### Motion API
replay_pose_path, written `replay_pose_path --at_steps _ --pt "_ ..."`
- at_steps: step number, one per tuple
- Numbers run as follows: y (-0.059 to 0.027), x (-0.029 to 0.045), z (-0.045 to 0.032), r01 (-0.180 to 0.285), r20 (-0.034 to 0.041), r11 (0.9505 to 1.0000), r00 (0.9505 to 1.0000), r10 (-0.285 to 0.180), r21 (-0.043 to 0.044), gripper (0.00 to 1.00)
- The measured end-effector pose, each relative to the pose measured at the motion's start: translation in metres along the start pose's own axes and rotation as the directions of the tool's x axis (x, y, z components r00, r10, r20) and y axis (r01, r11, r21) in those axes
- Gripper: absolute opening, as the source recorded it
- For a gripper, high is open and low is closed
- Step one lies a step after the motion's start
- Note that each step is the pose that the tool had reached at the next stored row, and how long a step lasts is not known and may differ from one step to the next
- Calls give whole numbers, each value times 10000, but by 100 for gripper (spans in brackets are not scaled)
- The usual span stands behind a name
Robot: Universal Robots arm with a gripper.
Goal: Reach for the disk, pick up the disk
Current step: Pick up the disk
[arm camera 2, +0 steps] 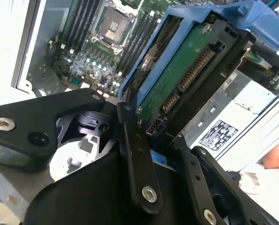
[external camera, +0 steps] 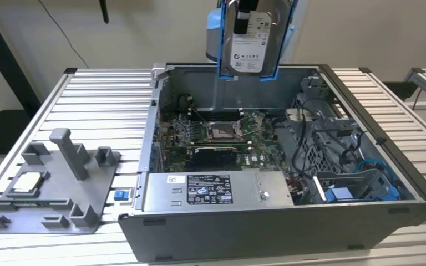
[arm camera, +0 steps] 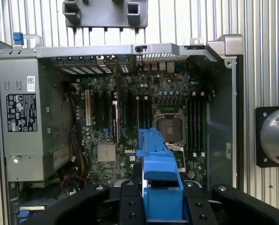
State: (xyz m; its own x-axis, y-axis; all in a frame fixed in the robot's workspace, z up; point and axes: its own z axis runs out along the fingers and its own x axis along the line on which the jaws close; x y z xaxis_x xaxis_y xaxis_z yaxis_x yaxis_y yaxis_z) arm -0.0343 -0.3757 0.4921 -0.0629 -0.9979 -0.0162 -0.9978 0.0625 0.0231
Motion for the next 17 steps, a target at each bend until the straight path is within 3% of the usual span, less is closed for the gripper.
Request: replay_pose_path --at_steps 17 --pt "-332 -21 -7 -1 0 10000 10000 1 0 0"
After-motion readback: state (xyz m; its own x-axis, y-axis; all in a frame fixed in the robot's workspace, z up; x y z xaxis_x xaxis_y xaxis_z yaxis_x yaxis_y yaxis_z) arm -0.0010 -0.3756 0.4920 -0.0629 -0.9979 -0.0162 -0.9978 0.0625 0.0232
